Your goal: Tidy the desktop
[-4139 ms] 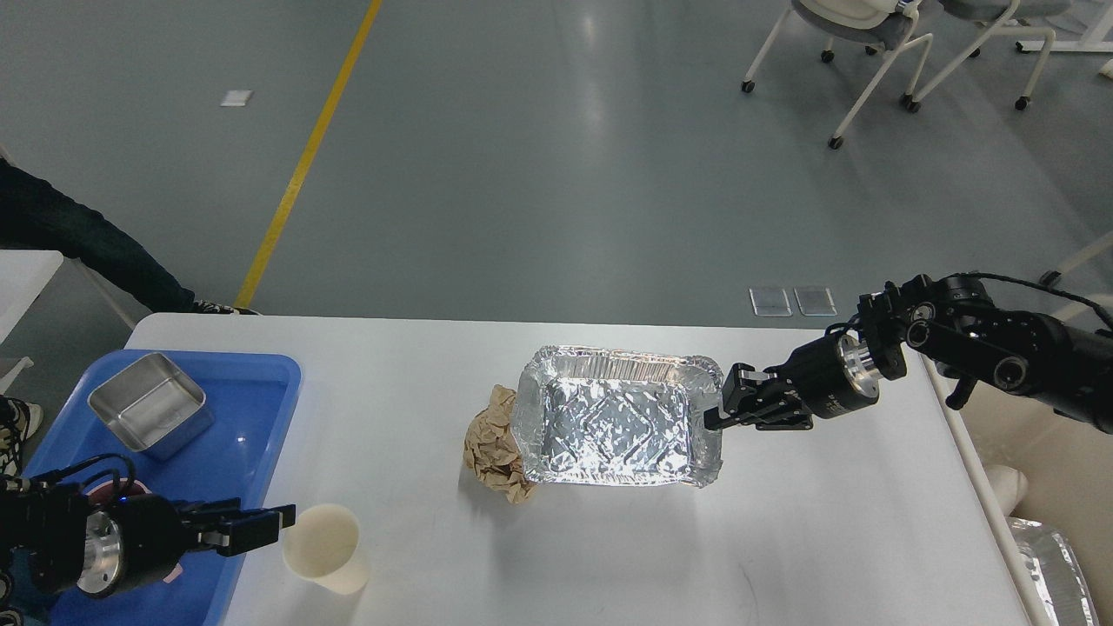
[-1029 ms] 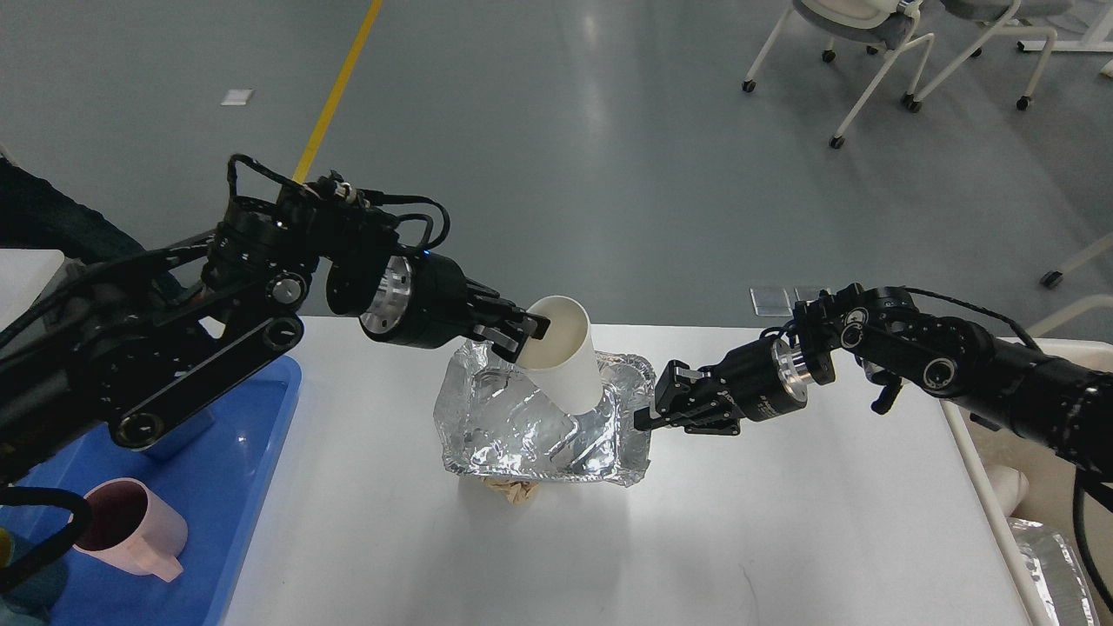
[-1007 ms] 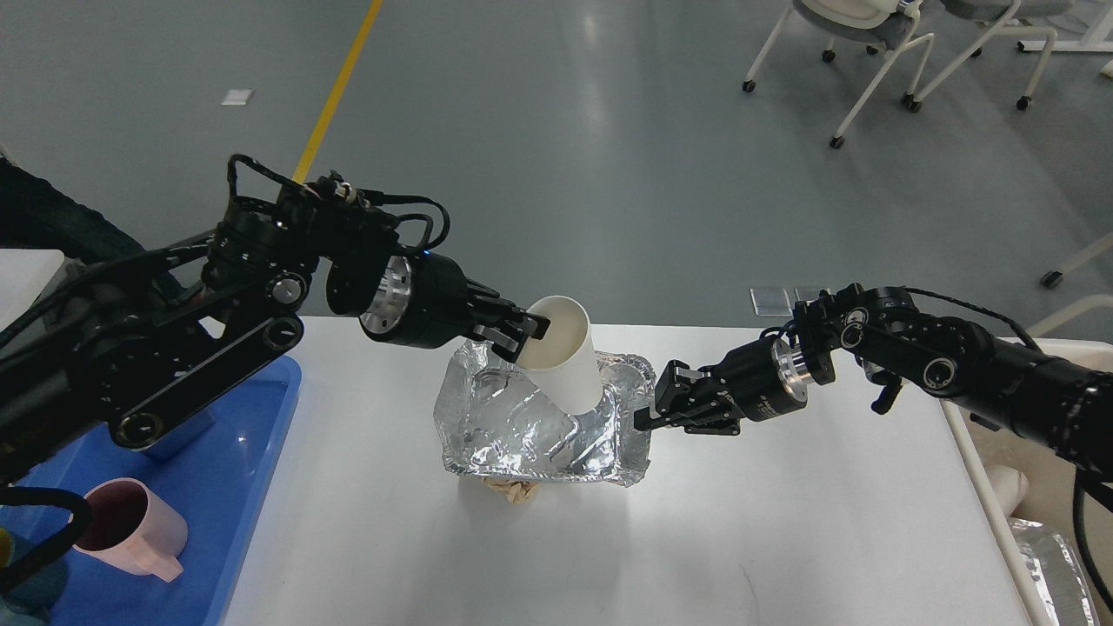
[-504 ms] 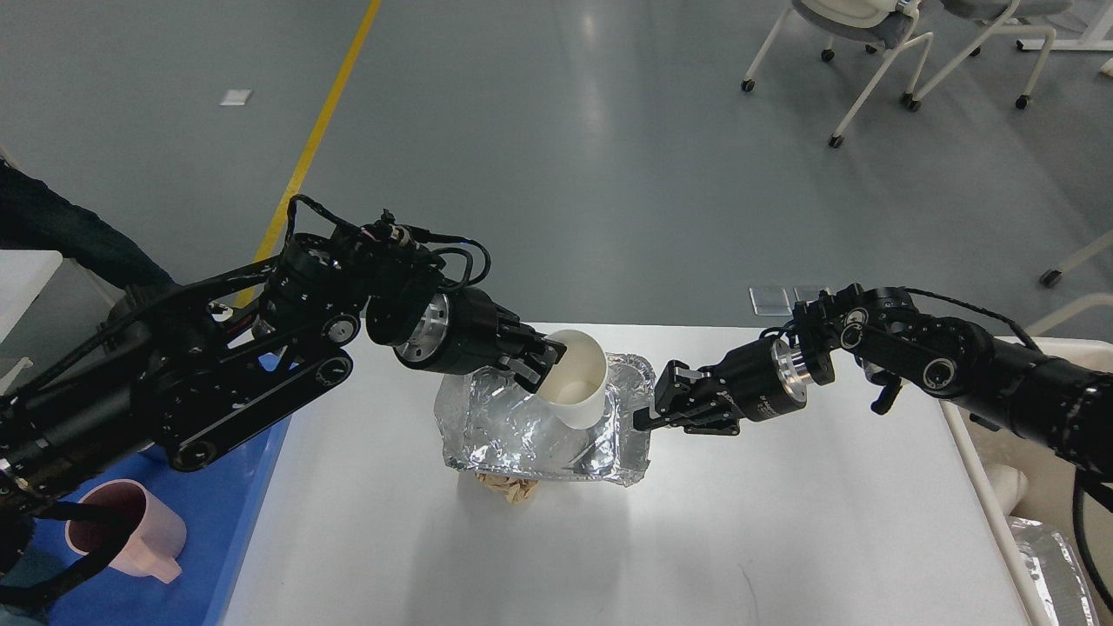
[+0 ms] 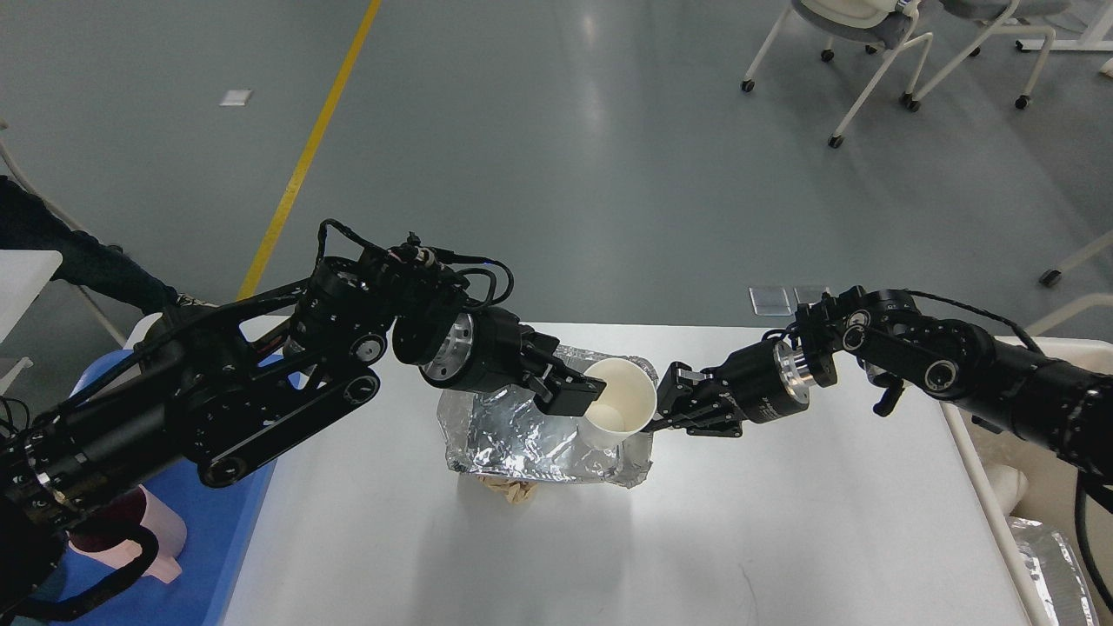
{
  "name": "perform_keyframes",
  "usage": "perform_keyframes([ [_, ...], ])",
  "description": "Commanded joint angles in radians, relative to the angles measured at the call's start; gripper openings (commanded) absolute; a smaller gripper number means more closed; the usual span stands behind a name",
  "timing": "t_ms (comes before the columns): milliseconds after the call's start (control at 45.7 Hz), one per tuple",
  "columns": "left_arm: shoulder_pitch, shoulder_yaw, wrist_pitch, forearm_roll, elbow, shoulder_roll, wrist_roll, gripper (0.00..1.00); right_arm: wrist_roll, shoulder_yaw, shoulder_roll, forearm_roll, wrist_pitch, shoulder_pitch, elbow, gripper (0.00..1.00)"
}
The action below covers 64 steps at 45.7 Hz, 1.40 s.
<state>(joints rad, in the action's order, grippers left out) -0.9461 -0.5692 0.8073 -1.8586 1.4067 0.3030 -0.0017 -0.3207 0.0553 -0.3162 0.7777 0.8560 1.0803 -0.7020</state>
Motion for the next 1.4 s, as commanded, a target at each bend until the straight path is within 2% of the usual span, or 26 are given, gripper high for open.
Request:
perform_keyframes([
  [0, -0.01, -0.063, 0.004, 0.031, 0.003, 0.028, -0.006, 0.86, 0.0, 0.0, 0.0, 0.0, 0.0, -0.003, 0.002, 0.0],
  [153, 0.0, -0.161, 0.007, 0.108, 0.017, 0.195, 0.005, 0.9, 0.0, 0.0, -0.006, 0.0, 0.0, -0.01, 0.002, 0.0],
  [219, 0.012, -0.192, -0.011, 0.137, 0.021, 0.289, 0.008, 0.9, 0.0, 0.002, -0.009, 0.0, 0.0, -0.01, 0.002, 0.0],
  [285, 0.068, -0.259, -0.063, 0.174, 0.023, 0.372, 0.008, 0.9, 0.0, 0.0, -0.009, 0.0, -0.002, -0.01, 0.002, 0.0],
  [372, 0.193, -0.38, -0.16, 0.206, 0.025, 0.473, 0.012, 0.9, -0.001, 0.002, -0.009, 0.0, -0.002, -0.011, -0.001, 0.0],
  [460, 0.338, -0.478, -0.21, 0.211, 0.058, 0.579, 0.009, 0.9, -0.001, 0.002, -0.009, 0.002, -0.002, -0.016, -0.001, 0.0],
  [613, 0.72, -0.685, -0.255, 0.271, 0.13, 0.735, -0.001, 0.9, 0.0, 0.002, -0.006, 0.003, -0.003, -0.016, -0.001, 0.0],
  [810, 1.095, -0.991, -0.315, 0.283, 0.158, 0.7, -0.008, 0.89, -0.001, 0.002, -0.008, 0.011, -0.005, -0.017, -0.001, 0.0],
  [964, 1.239, -1.117, -0.344, 0.279, 0.19, 0.596, -0.024, 0.88, -0.001, 0.002, -0.009, 0.011, -0.008, -0.026, -0.002, 0.0],
  [1139, 1.29, -1.143, -0.349, 0.279, 0.215, 0.599, -0.027, 0.88, -0.001, 0.002, -0.009, 0.012, -0.008, -0.031, -0.002, 0.0],
  [1314, 1.276, -1.117, -0.346, 0.274, 0.206, 0.637, -0.024, 0.88, -0.001, 0.002, -0.009, 0.011, -0.008, -0.031, -0.004, 0.0],
  [1380, 1.235, -1.065, -0.346, 0.266, 0.199, 0.64, -0.021, 0.88, -0.001, 0.002, -0.011, 0.011, -0.008, -0.029, -0.005, 0.0],
])
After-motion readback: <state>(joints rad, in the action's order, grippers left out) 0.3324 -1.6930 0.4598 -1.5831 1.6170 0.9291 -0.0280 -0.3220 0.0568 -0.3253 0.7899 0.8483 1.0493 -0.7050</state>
